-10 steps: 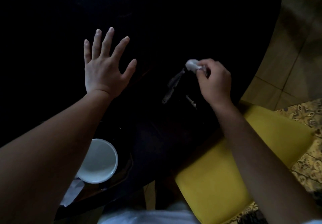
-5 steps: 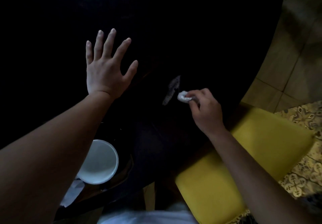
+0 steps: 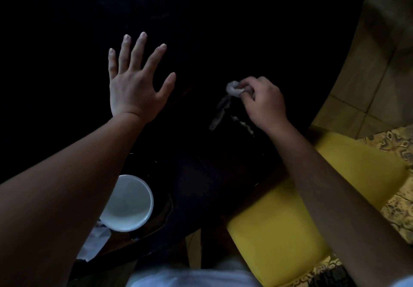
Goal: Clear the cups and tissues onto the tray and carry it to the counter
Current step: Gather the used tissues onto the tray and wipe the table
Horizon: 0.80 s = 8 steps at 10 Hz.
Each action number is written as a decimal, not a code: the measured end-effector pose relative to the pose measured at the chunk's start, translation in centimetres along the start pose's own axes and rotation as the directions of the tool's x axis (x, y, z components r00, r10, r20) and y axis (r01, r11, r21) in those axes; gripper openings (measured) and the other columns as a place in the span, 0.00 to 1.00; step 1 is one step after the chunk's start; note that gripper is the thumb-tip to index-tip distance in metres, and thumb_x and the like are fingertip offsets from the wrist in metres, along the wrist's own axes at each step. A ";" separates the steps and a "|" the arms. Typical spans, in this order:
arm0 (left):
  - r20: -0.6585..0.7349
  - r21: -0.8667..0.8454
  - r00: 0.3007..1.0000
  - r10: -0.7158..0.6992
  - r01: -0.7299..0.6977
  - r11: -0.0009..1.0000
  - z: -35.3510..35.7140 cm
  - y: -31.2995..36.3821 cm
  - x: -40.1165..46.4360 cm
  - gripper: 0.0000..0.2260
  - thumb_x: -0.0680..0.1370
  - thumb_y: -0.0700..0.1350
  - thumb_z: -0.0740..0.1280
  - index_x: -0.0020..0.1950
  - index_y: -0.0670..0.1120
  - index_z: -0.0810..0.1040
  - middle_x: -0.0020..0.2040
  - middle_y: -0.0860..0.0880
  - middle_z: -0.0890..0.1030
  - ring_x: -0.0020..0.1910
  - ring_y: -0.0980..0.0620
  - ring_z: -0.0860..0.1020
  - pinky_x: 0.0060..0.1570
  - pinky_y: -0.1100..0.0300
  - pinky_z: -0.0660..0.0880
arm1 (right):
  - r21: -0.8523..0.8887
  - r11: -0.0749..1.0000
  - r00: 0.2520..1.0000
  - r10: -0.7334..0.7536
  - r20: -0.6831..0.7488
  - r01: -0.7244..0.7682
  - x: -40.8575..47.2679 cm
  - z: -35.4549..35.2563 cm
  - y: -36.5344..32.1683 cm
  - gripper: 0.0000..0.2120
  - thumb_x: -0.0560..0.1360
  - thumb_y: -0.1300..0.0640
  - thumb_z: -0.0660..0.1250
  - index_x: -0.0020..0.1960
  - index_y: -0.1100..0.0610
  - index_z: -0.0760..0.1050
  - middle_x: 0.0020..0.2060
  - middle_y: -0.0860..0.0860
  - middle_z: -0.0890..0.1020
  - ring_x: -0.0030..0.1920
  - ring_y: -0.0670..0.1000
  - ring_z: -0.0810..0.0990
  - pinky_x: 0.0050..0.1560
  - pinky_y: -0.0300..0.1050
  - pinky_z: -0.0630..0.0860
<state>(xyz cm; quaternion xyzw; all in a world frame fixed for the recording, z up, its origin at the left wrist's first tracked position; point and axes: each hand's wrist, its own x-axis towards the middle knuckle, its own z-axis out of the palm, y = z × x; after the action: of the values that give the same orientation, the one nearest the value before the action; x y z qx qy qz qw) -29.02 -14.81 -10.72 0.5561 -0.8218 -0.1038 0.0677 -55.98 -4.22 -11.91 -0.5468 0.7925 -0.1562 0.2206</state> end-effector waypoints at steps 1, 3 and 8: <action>-0.002 0.003 1.000 0.005 -0.005 1.000 -0.1 -0.1 0.0 0.28 0.82 0.65 0.55 0.81 0.57 0.63 0.84 0.49 0.56 0.83 0.43 0.49 0.80 0.39 0.45 | -0.007 0.999 0.999 -0.045 0.023 0.045 -4.3 0.5 0.8 0.11 0.79 0.57 0.64 0.59 0.54 0.80 0.50 0.52 0.77 0.46 0.54 0.79 0.41 0.44 0.70; 0.006 0.004 1.000 0.005 -0.005 1.000 -0.2 -0.1 -0.2 0.28 0.82 0.65 0.55 0.81 0.57 0.63 0.84 0.49 0.55 0.83 0.43 0.49 0.80 0.40 0.45 | 0.079 0.996 0.999 -0.042 0.012 0.041 -8.0 0.4 1.2 0.08 0.79 0.60 0.66 0.56 0.57 0.81 0.48 0.50 0.79 0.44 0.51 0.80 0.41 0.44 0.75; 0.007 0.006 1.000 0.016 -0.016 1.000 -0.3 -0.8 -0.5 0.28 0.82 0.65 0.55 0.81 0.57 0.62 0.84 0.49 0.55 0.83 0.44 0.49 0.80 0.41 0.44 | -0.011 0.999 0.997 -0.052 0.057 0.053 -3.6 0.9 -1.1 0.10 0.78 0.55 0.64 0.58 0.52 0.79 0.52 0.52 0.78 0.49 0.55 0.80 0.44 0.47 0.75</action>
<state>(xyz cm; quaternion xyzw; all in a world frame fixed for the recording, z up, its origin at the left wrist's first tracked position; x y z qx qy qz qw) -28.06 -14.69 -10.58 0.5492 -0.8269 -0.1027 0.0643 -53.53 -1.20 -11.47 -0.5729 0.7723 -0.1412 0.2353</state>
